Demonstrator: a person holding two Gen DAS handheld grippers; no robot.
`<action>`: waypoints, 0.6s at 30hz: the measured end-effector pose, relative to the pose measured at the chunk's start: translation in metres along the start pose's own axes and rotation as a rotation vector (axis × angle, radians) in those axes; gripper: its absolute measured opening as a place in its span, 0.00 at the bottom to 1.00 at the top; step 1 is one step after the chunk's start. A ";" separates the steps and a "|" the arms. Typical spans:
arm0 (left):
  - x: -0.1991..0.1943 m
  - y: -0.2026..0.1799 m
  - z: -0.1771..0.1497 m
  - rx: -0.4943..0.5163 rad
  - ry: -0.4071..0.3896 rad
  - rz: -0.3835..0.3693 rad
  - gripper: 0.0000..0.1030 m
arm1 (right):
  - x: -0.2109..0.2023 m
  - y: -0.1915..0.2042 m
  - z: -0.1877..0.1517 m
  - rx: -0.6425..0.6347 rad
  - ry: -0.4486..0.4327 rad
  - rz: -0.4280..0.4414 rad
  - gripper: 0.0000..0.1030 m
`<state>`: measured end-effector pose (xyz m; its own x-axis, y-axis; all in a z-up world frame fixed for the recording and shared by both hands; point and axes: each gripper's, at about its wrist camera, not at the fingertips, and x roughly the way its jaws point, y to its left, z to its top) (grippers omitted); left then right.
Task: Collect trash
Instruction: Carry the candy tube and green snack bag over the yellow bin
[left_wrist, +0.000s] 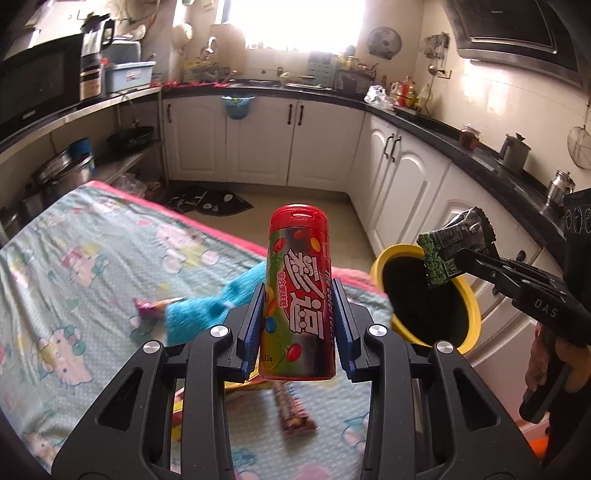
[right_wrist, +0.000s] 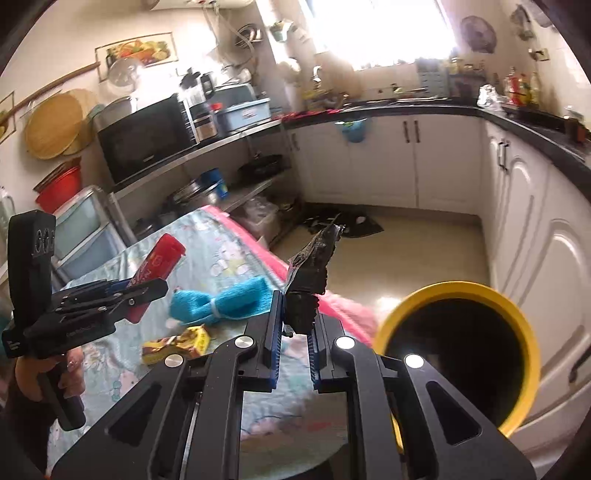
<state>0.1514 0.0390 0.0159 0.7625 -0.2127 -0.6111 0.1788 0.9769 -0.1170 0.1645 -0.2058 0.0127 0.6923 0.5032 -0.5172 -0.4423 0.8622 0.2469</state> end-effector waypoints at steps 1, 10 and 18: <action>0.001 -0.006 0.002 0.010 -0.005 -0.004 0.26 | -0.003 -0.004 0.000 0.004 -0.006 -0.012 0.12; 0.012 -0.038 0.020 0.043 -0.025 -0.058 0.26 | -0.028 -0.038 -0.002 0.050 -0.055 -0.101 0.12; 0.024 -0.066 0.032 0.056 -0.039 -0.107 0.26 | -0.044 -0.067 -0.008 0.085 -0.079 -0.203 0.12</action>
<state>0.1783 -0.0318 0.0342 0.7604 -0.3176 -0.5665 0.2944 0.9461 -0.1353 0.1594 -0.2864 0.0118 0.8064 0.3188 -0.4980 -0.2420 0.9464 0.2140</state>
